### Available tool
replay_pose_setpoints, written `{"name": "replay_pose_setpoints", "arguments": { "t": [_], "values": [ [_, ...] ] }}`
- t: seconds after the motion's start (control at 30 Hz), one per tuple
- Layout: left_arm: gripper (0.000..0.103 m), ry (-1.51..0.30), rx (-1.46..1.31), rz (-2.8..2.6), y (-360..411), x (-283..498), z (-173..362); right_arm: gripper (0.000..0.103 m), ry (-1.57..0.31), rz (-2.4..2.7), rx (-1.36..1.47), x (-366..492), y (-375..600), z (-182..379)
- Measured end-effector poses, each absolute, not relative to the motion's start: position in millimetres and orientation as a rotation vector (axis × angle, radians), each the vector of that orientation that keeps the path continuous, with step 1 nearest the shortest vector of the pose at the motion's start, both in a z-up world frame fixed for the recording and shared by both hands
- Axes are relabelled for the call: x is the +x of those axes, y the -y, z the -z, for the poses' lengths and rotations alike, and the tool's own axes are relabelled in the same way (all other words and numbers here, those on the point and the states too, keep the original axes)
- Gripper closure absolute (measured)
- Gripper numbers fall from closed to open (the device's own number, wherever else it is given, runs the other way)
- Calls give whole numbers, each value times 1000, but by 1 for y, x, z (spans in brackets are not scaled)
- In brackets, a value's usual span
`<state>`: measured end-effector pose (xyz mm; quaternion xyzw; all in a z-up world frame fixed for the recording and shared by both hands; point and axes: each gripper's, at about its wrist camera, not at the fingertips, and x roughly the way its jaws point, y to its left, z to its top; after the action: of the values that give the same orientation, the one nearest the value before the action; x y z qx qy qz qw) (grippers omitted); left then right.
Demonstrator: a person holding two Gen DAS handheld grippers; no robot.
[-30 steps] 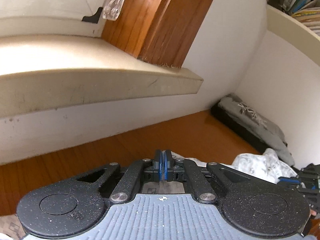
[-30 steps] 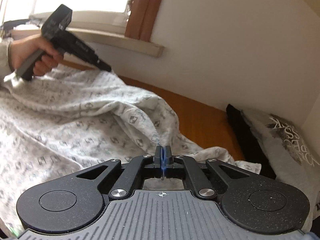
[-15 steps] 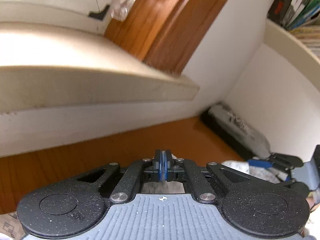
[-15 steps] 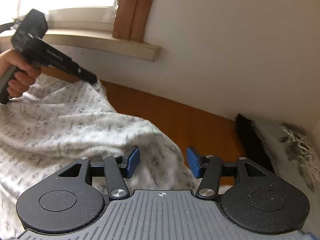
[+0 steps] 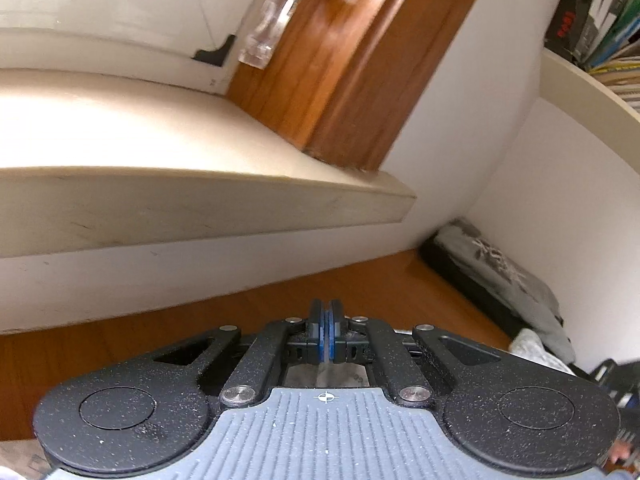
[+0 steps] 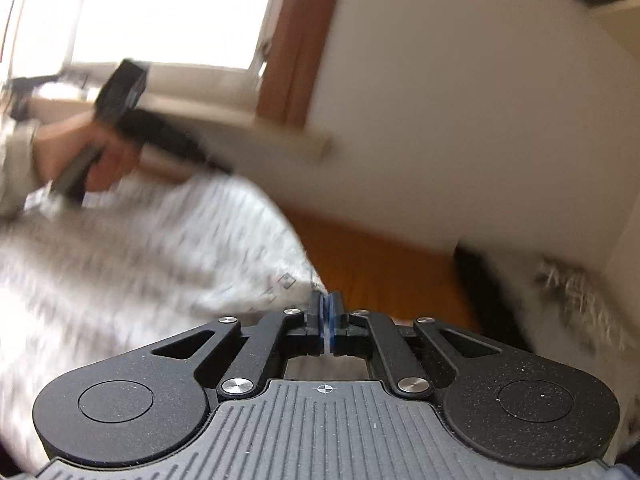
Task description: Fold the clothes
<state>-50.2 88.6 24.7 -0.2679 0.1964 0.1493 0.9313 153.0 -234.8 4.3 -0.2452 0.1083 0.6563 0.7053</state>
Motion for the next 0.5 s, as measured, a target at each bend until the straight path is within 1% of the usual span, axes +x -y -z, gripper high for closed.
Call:
{"name": "replay_pose_setpoints", "arguments": {
  "t": [0.1, 0.13, 0.2, 0.23, 0.27, 0.3, 0.33, 0.37, 0.5],
  "values": [
    [99, -434, -531, -291, -85, -43, -23, 100, -259, -1449, -556, 151, 237, 2],
    [97, -445, -523, -294, -84, -42, -23, 99, -259, -1441, -555, 151, 235, 1],
    [93, -467, -537, -284, -87, -43, -21, 95, -245, -1412, -564, 149, 234, -1],
    [88, -472, -549, -274, -89, -44, -20, 91, -247, -1402, -569, 151, 232, -2],
    [84, -482, -560, -260, -91, -44, -18, 83, -258, -1394, -566, 154, 230, -4],
    [84, -488, -560, -257, -91, -44, -17, 73, -271, -1385, -555, 158, 230, -5],
    [84, -495, -560, -254, -91, -43, -16, 70, -286, -1367, -534, 164, 230, -7],
    [84, -502, -560, -250, -90, -43, -15, 68, -305, -1346, -500, 171, 231, -8],
    [84, -530, -536, -229, -85, -39, -12, 68, -402, -1272, -392, 199, 227, -8]
  ]
}}
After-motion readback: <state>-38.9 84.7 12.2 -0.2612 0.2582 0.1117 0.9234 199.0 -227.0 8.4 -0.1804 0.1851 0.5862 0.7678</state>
